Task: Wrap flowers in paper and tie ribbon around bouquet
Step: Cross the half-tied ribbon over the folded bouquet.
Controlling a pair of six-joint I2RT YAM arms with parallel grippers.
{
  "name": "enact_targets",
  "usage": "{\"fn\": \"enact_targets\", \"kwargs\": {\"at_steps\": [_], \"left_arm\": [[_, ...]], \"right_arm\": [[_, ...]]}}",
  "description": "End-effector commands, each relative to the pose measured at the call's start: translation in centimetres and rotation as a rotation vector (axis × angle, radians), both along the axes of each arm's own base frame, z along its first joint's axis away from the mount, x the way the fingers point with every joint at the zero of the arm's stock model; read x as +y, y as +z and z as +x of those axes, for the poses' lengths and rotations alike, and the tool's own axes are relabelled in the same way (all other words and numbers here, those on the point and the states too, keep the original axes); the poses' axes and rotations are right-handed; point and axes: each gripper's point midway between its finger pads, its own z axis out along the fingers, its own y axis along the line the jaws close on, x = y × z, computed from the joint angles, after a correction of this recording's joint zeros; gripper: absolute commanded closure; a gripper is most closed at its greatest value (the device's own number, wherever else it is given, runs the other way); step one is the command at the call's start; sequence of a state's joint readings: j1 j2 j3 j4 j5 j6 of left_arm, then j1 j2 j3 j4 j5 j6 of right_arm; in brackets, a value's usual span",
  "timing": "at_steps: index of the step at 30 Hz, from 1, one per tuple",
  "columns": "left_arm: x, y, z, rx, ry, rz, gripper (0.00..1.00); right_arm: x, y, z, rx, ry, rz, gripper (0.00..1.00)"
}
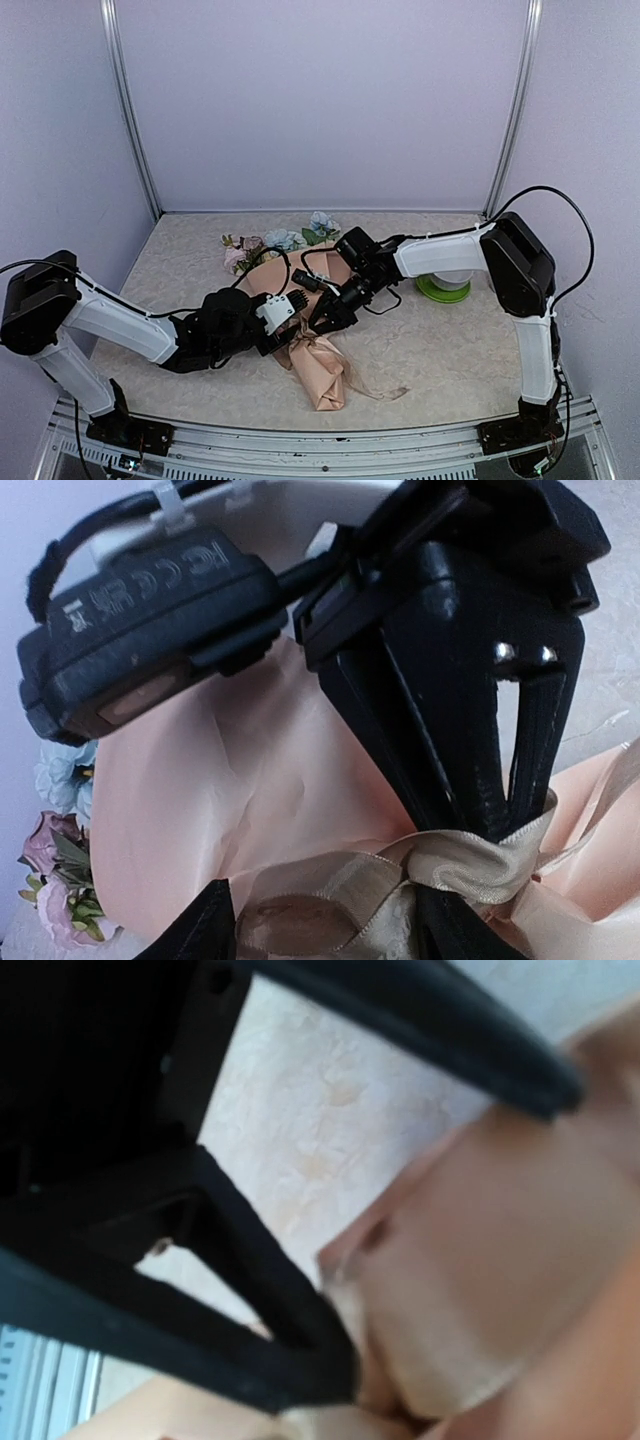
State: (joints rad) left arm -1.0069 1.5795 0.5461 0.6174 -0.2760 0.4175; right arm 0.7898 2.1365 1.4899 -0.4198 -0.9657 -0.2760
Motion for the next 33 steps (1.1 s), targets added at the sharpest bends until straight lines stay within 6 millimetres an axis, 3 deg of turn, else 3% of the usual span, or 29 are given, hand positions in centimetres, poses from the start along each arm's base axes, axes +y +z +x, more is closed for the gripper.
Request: {"fn": "enact_targets", "kwargs": {"at_steps": [1,9,13,19,24,33], "left_arm": [[-0.6,0.9,0.3,-0.035,0.009,-0.055,0.4],[-0.7,-0.8,-0.7,0.031,-0.022,-0.052,0.39],[-0.6,-1.1,-0.7,0.039,-0.013,-0.053,0.39],[-0.6,-1.1,-0.3,0.033,0.007,-0.055,0.39],[-0.1,-1.2,0.3,0.026,0.055,-0.051,0.39],[-0.1,-0.5,-1.4,0.066,-0.017,-0.103,0.39]], "right_arm": [[0.8,0.3,0.4,-0.007,0.007,0.029,0.8],[1.0,0.3,0.4,0.028,-0.017,0.049,0.7],[1.2,-0.1,0.1,0.042,-0.023,0.053,0.7],[1.1,-0.4,0.0,0.055,-0.03,0.045,0.8],[0.8,-0.5,0.2,0.028,-0.042,0.019,1.0],[0.3,2.0,1.7,-0.038,-0.081,0.036,1.0]]}}
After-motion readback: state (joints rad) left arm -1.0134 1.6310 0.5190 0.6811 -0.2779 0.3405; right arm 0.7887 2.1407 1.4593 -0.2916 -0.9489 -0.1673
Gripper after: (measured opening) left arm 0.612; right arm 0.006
